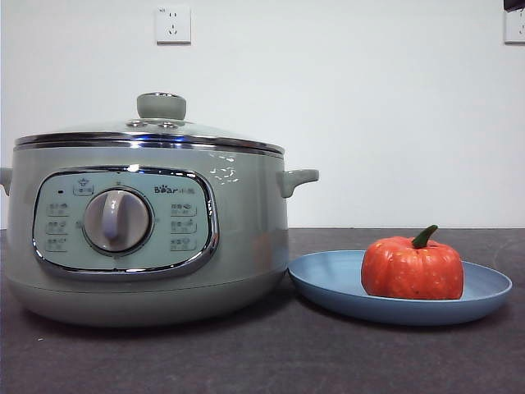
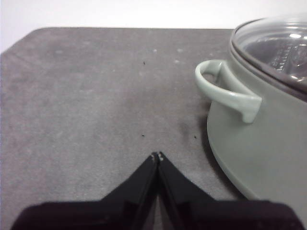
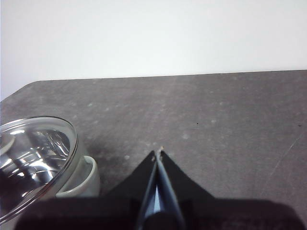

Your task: Take the pumpkin out from the steamer,put the pumpkin in the blue plate,close the lid

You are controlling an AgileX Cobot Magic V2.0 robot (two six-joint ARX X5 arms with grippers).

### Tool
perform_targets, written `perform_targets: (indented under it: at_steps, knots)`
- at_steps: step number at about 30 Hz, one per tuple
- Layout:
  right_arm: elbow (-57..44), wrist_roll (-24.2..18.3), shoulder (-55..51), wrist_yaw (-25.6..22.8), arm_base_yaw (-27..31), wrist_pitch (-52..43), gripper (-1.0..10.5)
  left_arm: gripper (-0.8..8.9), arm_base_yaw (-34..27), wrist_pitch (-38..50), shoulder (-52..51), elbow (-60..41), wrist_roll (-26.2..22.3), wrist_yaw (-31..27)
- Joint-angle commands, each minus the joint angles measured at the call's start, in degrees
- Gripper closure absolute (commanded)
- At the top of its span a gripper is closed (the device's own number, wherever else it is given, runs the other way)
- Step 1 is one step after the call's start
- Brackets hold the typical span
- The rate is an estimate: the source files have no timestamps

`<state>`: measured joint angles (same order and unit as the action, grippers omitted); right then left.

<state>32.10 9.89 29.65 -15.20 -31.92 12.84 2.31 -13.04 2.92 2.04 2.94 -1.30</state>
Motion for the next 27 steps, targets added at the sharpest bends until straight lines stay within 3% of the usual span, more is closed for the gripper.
perform_targets:
  at_steps: [1, 27]
  knots:
    - [-0.24, 0.55, -0.09, -0.17, -0.02, -0.33, 9.5, 8.16, -0.17, 1.84, -0.61, -1.51, 1.92, 0.17]
    - [-0.24, 0.55, -0.09, -0.17, -0.02, -0.35, 9.5, 8.16, -0.17, 1.6, -0.57, -1.51, 1.95, 0.11]
